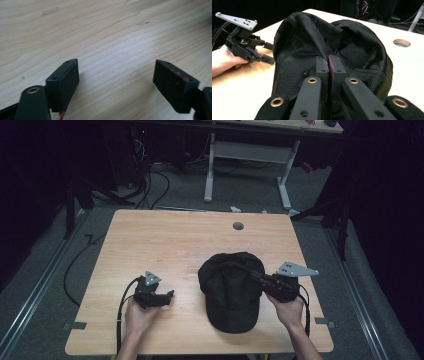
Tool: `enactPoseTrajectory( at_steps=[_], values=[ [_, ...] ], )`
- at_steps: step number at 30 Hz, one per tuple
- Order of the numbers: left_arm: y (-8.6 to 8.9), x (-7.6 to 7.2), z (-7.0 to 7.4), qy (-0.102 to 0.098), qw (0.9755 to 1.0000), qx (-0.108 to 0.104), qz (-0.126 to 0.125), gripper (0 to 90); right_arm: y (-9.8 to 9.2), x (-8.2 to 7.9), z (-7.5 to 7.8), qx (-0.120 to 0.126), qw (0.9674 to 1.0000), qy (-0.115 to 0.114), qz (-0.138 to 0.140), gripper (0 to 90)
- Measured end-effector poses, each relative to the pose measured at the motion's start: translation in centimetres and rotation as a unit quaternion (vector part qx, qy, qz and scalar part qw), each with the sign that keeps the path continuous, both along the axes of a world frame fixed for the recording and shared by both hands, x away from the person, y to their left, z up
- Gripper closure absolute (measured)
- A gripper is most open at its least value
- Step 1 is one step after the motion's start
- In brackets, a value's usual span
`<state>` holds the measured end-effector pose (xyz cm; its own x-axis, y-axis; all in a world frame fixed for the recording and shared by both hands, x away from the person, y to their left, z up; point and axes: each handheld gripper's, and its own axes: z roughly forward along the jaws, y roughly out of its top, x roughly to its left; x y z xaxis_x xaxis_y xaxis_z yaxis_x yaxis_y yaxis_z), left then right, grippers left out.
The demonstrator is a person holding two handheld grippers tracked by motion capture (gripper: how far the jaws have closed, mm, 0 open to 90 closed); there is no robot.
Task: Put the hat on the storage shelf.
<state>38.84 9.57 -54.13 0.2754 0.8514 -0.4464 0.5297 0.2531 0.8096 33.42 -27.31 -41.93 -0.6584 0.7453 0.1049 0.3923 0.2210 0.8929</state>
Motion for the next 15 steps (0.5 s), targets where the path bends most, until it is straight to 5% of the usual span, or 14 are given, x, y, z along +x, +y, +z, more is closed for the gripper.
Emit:
enactPoseTrajectory(
  at_steps=[3,9,13,14,15],
  values=[
    [0.0,-0.2,0.1,0.005,0.9999,-0.003,-0.011,18.7,-0.1,0.1,0.3,0.005,1.0000,-0.005,0.004,87.7],
    [-0.4,-1.2,1.5,0.001,0.9976,-0.048,-0.050,16.7,-0.1,0.1,1.1,0.008,0.9998,-0.015,0.010,87.8],
    [-0.8,-2.0,3.1,-0.005,0.9933,-0.079,-0.083,15.6,-0.1,0.1,1.6,0.015,0.9995,-0.021,0.016,87.8],
    [-1.2,-2.5,3.9,-0.010,0.9899,-0.098,-0.102,15.6,-0.1,0.2,1.7,0.015,0.9995,-0.022,0.018,87.8],
    [-1.2,-2.5,3.9,-0.010,0.9899,-0.098,-0.102,15.5,-0.1,0.2,1.7,0.015,0.9995,-0.022,0.018,87.8]
  ],
)
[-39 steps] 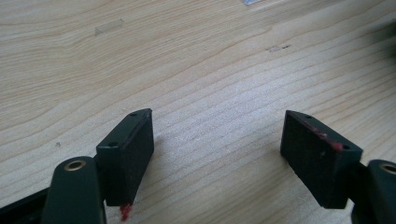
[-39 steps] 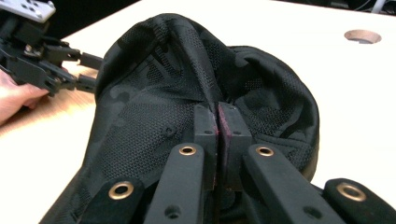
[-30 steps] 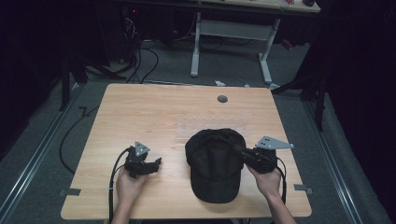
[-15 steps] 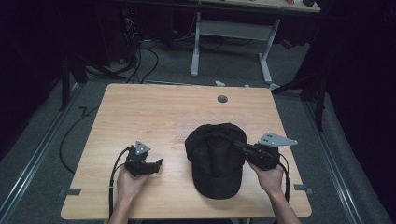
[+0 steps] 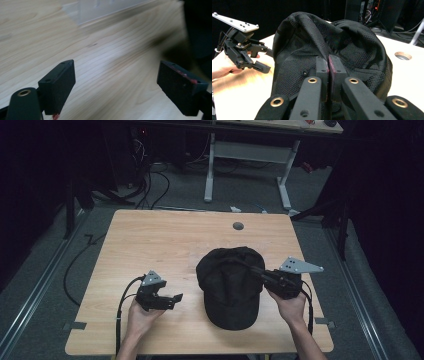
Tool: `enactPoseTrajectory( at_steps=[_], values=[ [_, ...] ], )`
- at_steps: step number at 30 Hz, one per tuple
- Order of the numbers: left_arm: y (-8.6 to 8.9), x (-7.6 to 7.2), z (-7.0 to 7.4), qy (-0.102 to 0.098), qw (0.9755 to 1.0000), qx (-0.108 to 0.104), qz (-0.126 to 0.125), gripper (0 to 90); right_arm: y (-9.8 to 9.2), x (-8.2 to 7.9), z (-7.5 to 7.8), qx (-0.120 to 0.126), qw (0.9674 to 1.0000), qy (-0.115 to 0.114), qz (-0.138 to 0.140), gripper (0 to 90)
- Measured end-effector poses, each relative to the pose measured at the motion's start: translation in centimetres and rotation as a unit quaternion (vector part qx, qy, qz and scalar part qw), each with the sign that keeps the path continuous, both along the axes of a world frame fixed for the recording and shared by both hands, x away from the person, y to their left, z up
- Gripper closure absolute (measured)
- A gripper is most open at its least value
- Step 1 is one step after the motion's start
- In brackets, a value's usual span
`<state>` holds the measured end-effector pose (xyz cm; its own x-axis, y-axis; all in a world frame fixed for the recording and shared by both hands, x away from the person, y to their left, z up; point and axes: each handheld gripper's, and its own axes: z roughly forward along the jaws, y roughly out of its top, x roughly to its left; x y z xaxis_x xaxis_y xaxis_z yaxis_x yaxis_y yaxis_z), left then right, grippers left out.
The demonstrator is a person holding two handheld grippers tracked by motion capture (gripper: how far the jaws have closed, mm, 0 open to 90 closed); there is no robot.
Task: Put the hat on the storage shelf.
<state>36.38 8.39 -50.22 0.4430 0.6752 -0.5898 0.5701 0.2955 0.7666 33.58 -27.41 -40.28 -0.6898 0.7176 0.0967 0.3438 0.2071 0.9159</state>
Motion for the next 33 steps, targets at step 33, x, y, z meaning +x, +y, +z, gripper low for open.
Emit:
enactPoseTrajectory(
  at_steps=[33],
  values=[
    [-4.2,-1.2,3.8,0.014,0.9855,-0.066,-0.156,14.3,1.8,0.1,0.5,0.020,0.9972,-0.029,0.066,87.7]
  ],
)
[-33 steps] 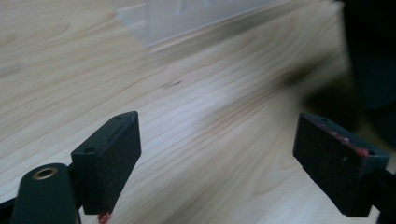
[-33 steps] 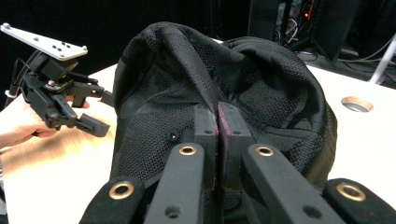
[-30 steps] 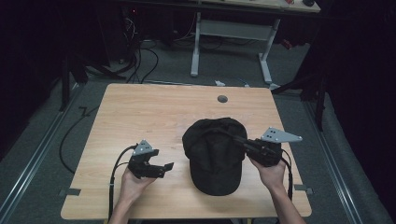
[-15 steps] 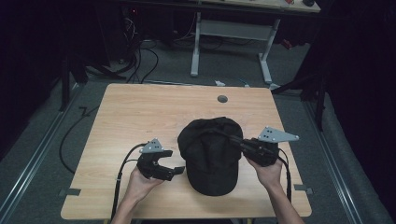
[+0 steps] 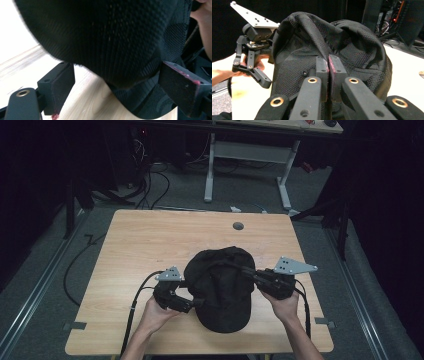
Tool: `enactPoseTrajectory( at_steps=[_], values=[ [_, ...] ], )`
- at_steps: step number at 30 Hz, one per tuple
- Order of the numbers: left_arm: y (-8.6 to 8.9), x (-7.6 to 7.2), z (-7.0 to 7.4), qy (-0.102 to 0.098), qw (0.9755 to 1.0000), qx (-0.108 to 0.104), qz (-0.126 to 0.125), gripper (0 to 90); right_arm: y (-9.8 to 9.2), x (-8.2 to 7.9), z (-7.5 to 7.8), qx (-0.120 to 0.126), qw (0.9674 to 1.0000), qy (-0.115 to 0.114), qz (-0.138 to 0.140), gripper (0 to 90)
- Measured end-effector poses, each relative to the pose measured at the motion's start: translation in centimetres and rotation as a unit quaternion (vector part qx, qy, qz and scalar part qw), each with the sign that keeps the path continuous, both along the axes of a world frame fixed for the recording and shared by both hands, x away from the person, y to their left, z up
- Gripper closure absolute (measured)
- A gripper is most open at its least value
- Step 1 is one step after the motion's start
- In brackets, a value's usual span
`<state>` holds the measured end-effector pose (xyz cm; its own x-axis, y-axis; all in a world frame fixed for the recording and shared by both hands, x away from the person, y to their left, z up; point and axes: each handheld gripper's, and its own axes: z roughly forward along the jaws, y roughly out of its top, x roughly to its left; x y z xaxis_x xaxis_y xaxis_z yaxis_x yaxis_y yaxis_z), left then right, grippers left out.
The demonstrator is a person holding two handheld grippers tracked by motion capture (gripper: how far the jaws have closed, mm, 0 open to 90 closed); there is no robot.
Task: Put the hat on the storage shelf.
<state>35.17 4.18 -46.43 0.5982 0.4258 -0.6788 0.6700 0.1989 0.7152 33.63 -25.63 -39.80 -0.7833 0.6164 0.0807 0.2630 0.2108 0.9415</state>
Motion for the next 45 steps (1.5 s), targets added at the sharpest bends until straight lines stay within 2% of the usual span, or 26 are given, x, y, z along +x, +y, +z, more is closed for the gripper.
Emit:
enactPoseTrajectory(
  at_steps=[6,17,22,27,33,36,39,41,45],
  values=[
    [-0.1,-0.2,0.0,0.003,0.9999,-0.006,-0.013,16.5,0.1,0.1,0.0,0.004,0.9999,-0.007,0.014,87.7],
    [0.0,-0.5,0.1,-0.001,0.9995,-0.005,-0.030,26.8,0.3,0.7,-0.1,-0.005,0.9998,-0.011,0.013,87.6],
    [0.2,-0.8,0.3,-0.009,0.9991,-0.005,-0.041,35.7,0.5,1.1,-0.2,-0.017,0.9997,-0.018,0.004,87.6],
    [0.4,-1.0,0.5,-0.005,0.9987,-0.009,-0.050,43.6,0.7,1.5,-0.3,-0.025,0.9994,-0.023,-0.003,87.5],
    [0.6,-1.5,0.6,-0.008,0.9976,0.002,-0.069,56.5,1.4,2.0,-0.4,-0.040,0.9989,-0.023,-0.009,87.3],
    [0.8,-2.0,0.9,-0.012,0.9965,-0.003,-0.083,61.1,1.5,2.2,-0.5,-0.038,0.9990,-0.020,-0.009,87.2],
    [0.9,-2.5,1.3,-0.014,0.9957,0.004,-0.092,64.3,1.6,2.4,-0.7,-0.039,0.9991,-0.015,-0.008,87.1],
    [0.9,-2.7,1.5,-0.015,0.9954,0.008,-0.094,65.6,1.7,2.6,-0.9,-0.038,0.9992,-0.014,-0.006,86.9],
    [1.0,-3.0,2.0,-0.020,0.9954,0.003,-0.093,67.7,1.8,2.8,-0.9,-0.028,0.9995,-0.012,-0.003,85.6]
  ],
)
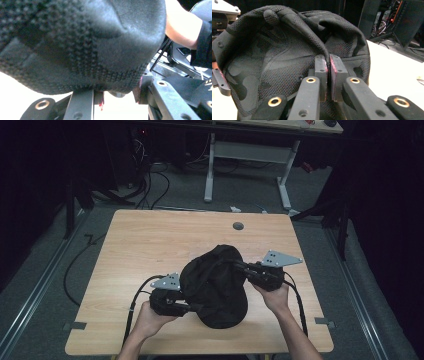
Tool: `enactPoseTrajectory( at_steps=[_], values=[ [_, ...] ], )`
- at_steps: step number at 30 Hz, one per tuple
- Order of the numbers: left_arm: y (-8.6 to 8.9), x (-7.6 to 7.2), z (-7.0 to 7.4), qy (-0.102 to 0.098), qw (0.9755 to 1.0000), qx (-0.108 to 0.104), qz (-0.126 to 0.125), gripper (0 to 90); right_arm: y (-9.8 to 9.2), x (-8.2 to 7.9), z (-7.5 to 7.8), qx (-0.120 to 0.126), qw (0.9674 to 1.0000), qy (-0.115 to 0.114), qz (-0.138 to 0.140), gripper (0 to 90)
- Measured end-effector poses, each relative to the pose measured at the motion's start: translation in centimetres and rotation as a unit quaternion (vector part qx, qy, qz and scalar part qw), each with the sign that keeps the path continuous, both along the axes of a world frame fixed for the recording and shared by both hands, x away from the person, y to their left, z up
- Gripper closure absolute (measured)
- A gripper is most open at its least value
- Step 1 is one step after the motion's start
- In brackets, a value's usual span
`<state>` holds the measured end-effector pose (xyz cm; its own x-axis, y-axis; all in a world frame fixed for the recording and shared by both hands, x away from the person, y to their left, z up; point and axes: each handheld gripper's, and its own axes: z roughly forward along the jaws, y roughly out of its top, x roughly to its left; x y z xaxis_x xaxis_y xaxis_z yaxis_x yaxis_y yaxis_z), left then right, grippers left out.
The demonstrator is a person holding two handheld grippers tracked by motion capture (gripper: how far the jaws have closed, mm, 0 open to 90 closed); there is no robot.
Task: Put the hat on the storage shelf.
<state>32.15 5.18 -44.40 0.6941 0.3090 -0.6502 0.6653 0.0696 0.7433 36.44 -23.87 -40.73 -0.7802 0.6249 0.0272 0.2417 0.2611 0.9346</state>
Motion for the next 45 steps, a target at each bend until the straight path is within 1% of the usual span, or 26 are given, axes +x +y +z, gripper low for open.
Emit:
enactPoseTrajectory(
  at_steps=[1,2,4,7,8,9,10,11,12,13,14,15,17,20,21,23,25,27,28,29,32,35,36,38,44,45],
  values=[
    [0.2,-0.1,0.2,0.001,1.0000,-0.007,0.000,68.0,0.0,0.0,0.0,0.001,1.0000,0.000,0.000,85.3],
    [0.2,-0.1,0.2,0.001,1.0000,-0.007,0.000,68.3,0.0,0.0,0.0,0.002,1.0000,0.000,0.001,85.0],
    [0.4,0.0,0.4,0.004,0.9999,-0.016,0.001,68.6,0.0,0.1,0.0,0.005,1.0000,0.000,0.001,84.6],
    [0.5,-0.1,0.6,0.004,0.9997,-0.025,0.004,69.2,-0.1,0.1,0.0,0.013,0.9999,0.004,-0.001,80.5],
    [0.6,-0.1,0.6,0.002,0.9997,-0.025,0.006,69.6,-0.2,0.2,0.0,0.016,0.9998,0.008,-0.006,76.3],
    [0.6,-0.1,0.6,-0.001,0.9997,-0.025,0.008,69.8,-0.2,0.2,0.0,0.016,0.9998,0.008,-0.006,76.3],
    [0.6,-0.1,0.6,-0.001,0.9996,-0.025,0.010,69.9,-0.1,0.2,0.0,0.009,0.9998,0.005,-0.015,71.0],
    [0.7,-0.1,0.6,-0.003,0.9996,-0.022,0.015,69.9,-0.1,0.2,0.0,0.009,0.9998,0.005,-0.015,71.0],
    [0.8,-0.1,0.6,-0.005,0.9996,-0.021,0.016,70.0,-0.2,0.2,0.0,0.010,0.9997,0.009,-0.020,65.6],
    [0.9,-0.1,0.6,-0.003,0.9996,-0.023,0.018,70.0,-0.2,0.2,0.0,0.010,0.9997,0.009,-0.020,65.6],
    [1.0,-0.1,0.6,-0.005,0.9995,-0.025,0.019,70.0,-0.4,0.2,-0.1,0.011,0.9996,0.013,-0.022,60.5],
    [1.1,-0.1,0.6,-0.006,0.9994,-0.027,0.022,70.0,-0.5,0.2,-0.1,0.010,0.9996,0.014,-0.023,58.8],
    [1.5,-0.1,0.7,-0.008,0.9990,-0.033,0.029,70.0,-0.6,0.1,-0.1,0.008,0.9996,0.014,-0.024,57.8],
    [1.9,-0.1,0.9,-0.012,0.9984,-0.037,0.042,70.0,-0.8,-0.1,-0.3,-0.002,0.9995,0.023,-0.022,55.5],
    [2.0,-0.1,0.9,-0.014,0.9981,-0.039,0.047,69.9,-0.9,-0.2,-0.7,-0.003,0.9993,0.026,-0.026,54.7],
    [2.3,0.0,1.1,-0.016,0.9972,-0.045,0.057,69.9,-1.0,-0.2,-1.0,-0.006,0.9992,0.029,-0.027,54.1],
    [2.6,0.1,1.2,-0.016,0.9964,-0.049,0.068,69.7,-1.5,-0.1,-2.2,-0.010,0.9978,0.052,-0.041,52.0],
    [2.8,0.2,1.4,-0.019,0.9955,-0.051,0.078,69.7,-1.7,-0.1,-2.5,-0.013,0.9973,0.057,-0.044,51.3],
    [2.8,0.2,1.4,-0.016,0.9950,-0.054,0.083,69.7,-1.9,0.0,-2.9,-0.017,0.9963,0.070,-0.048,50.5],
    [3.0,0.3,1.5,-0.018,0.9946,-0.054,0.086,69.6,-1.9,0.0,-3.2,-0.016,0.9961,0.071,-0.050,50.4],
    [3.2,0.3,1.7,-0.024,0.9934,-0.057,0.097,69.7,-2.1,-0.1,-4.4,-0.038,0.9938,0.084,-0.062,49.6],
    [3.3,0.4,1.8,-0.026,0.9919,-0.062,0.107,69.6,-2.3,-0.2,-5.4,-0.047,0.9919,0.095,-0.070,49.2],
    [3.4,0.4,1.9,-0.027,0.9916,-0.063,0.110,69.7,-2.5,-0.2,-6.3,-0.053,0.9900,0.107,-0.076,48.9],
    [3.4,0.5,1.9,-0.030,0.9907,-0.063,0.117,69.7,-2.6,-0.2,-6.5,-0.054,0.9893,0.111,-0.078,48.7],
    [3.7,0.6,2.2,-0.036,0.9886,-0.066,0.131,69.8,-3.3,-0.1,-8.3,-0.073,0.9834,0.126,-0.107,46.2],
    [3.7,0.6,2.2,-0.038,0.9884,-0.066,0.132,70.0,-3.5,-0.1,-8.8,-0.078,0.9814,0.131,-0.117,46.2]
  ],
)
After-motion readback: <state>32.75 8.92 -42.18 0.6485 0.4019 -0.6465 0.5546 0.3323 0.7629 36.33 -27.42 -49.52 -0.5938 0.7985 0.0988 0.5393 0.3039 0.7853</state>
